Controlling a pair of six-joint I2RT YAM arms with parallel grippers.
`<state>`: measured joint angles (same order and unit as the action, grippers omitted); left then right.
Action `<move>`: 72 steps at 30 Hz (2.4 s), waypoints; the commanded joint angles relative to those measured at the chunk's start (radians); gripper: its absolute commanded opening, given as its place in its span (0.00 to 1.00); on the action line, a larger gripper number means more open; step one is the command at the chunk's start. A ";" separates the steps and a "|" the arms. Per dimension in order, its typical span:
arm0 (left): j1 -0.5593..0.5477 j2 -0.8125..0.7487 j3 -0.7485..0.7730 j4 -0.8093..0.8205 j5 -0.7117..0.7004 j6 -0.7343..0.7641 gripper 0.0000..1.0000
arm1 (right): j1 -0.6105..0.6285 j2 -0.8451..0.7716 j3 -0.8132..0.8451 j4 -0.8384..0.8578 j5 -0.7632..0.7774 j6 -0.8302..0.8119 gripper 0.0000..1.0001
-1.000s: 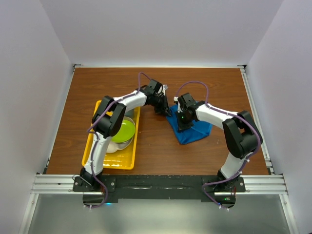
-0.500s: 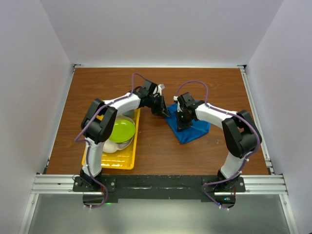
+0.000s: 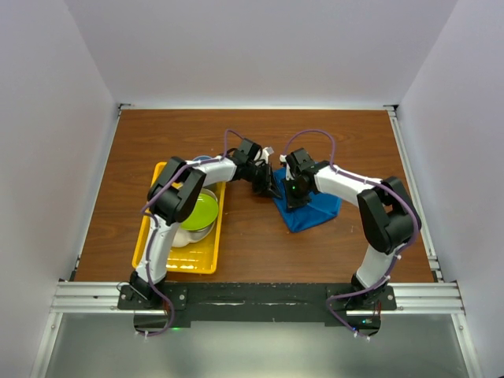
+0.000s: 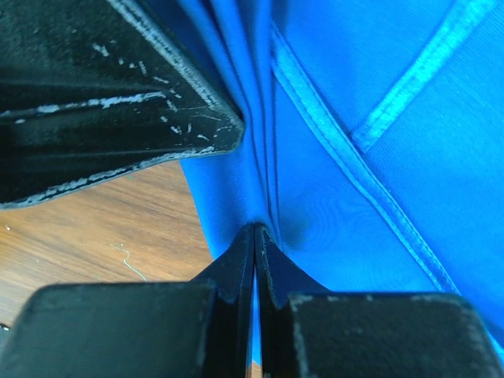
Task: Fold the napkin, place the utensils inside, and roll it up
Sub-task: Roll the napkin with the utensil
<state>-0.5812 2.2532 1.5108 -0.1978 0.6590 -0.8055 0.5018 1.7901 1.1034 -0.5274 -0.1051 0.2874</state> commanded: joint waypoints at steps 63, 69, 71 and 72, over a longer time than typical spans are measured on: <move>0.038 -0.020 -0.106 -0.028 -0.075 -0.080 0.00 | 0.248 0.109 -0.014 -0.016 0.429 0.122 0.20; 0.067 -0.084 -0.026 -0.104 -0.107 -0.002 0.10 | 0.244 0.059 -0.095 0.067 0.306 0.102 0.00; 0.075 -0.107 0.014 -0.178 -0.148 0.053 0.16 | 0.207 0.011 -0.129 0.139 0.142 0.087 0.00; 0.078 -0.134 0.031 -0.198 -0.160 0.066 0.24 | 0.199 0.003 -0.138 0.156 0.110 0.093 0.00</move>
<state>-0.5465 2.2108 1.4658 -0.2100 0.6441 -0.8669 0.7441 1.7676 1.0737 -0.3855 0.2546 0.3542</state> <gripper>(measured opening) 0.136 0.055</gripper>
